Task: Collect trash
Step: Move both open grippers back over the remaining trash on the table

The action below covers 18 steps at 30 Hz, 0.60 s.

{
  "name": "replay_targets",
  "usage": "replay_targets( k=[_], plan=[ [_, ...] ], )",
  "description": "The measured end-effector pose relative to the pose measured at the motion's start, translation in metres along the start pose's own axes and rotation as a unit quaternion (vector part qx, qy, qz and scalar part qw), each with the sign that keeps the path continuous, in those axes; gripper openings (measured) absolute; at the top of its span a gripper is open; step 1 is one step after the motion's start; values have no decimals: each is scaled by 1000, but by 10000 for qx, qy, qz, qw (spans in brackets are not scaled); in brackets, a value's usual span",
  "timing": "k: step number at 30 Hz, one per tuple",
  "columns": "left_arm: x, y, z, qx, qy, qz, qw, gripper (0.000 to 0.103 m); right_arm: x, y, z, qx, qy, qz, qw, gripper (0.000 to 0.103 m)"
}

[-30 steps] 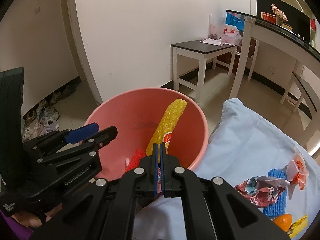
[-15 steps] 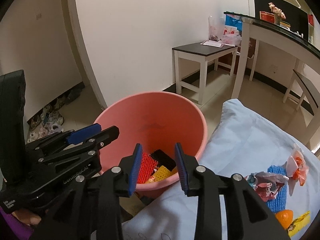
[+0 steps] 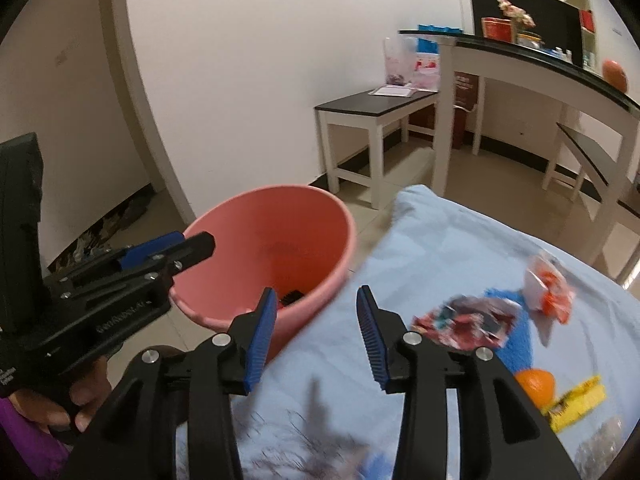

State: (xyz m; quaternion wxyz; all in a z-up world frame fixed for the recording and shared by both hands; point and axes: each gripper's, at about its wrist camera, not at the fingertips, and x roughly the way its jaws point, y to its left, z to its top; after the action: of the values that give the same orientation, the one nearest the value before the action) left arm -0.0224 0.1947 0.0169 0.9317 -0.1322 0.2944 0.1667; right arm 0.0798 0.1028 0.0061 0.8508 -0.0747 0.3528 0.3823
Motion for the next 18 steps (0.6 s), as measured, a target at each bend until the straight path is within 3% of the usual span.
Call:
replay_targets(
  k=[11,18],
  plan=[
    [-9,-63,-8,471,-138,-563,9972,38,-57,-51,-37,423,58,-449,9981,41],
    [-5,-111,-22,985,25,-1211,9877,38,-96,-94,-67,907,-53,-902,9918,41]
  ],
)
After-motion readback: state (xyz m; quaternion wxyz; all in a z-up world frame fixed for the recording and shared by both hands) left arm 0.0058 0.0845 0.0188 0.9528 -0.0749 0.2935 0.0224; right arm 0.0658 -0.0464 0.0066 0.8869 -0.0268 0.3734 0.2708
